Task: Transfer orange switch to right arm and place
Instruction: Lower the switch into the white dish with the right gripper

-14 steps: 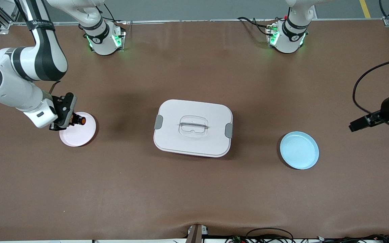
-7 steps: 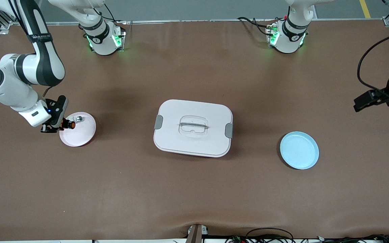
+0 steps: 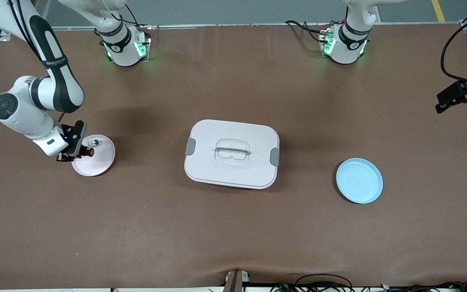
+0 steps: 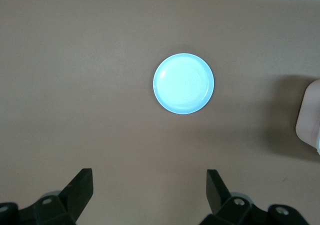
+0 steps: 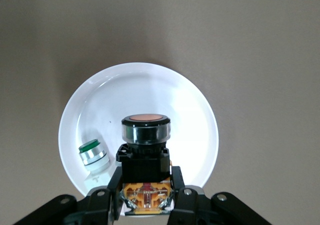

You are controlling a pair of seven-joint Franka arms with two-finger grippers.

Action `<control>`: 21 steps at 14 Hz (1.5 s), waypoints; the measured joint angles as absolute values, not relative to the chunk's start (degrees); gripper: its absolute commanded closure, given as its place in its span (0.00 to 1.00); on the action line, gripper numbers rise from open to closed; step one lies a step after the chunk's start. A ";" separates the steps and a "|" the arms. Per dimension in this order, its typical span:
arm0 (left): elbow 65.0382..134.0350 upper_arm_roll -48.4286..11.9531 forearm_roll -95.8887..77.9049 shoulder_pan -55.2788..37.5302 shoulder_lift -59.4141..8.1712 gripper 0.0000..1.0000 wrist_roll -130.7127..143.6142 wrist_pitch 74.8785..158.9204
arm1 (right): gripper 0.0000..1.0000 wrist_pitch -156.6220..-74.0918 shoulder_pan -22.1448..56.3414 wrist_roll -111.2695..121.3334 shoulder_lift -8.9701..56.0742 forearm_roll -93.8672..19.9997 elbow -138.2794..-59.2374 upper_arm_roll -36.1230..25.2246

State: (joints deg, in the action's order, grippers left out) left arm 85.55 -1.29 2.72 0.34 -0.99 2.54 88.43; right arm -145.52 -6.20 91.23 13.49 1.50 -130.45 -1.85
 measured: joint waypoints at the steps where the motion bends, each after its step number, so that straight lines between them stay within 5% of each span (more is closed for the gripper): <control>1: 85.67 -1.30 2.72 0.21 -0.86 0.00 2.54 88.43 | 1.00 -146.38 -6.20 91.69 14.43 1.50 -130.45 -1.80; 18: 86.20 -1.30 2.72 0.07 -0.19 0.00 2.54 87.79 | 1.00 -156.75 -6.94 92.04 23.32 1.49 -130.46 -1.75; 19: 86.20 -1.27 2.72 0.11 -0.18 0.00 2.55 87.73 | 0.94 -156.84 -6.94 92.04 23.35 1.49 -130.46 -1.74; 20: 86.20 -1.26 2.72 0.17 -0.18 0.00 2.55 87.65 | 0.01 -156.92 -6.94 92.02 23.37 1.49 -130.45 -1.74; 21: 86.21 -1.24 2.72 0.20 -0.18 0.00 2.55 87.57 | 0.00 -156.93 -6.94 92.01 23.38 1.48 -130.36 -1.73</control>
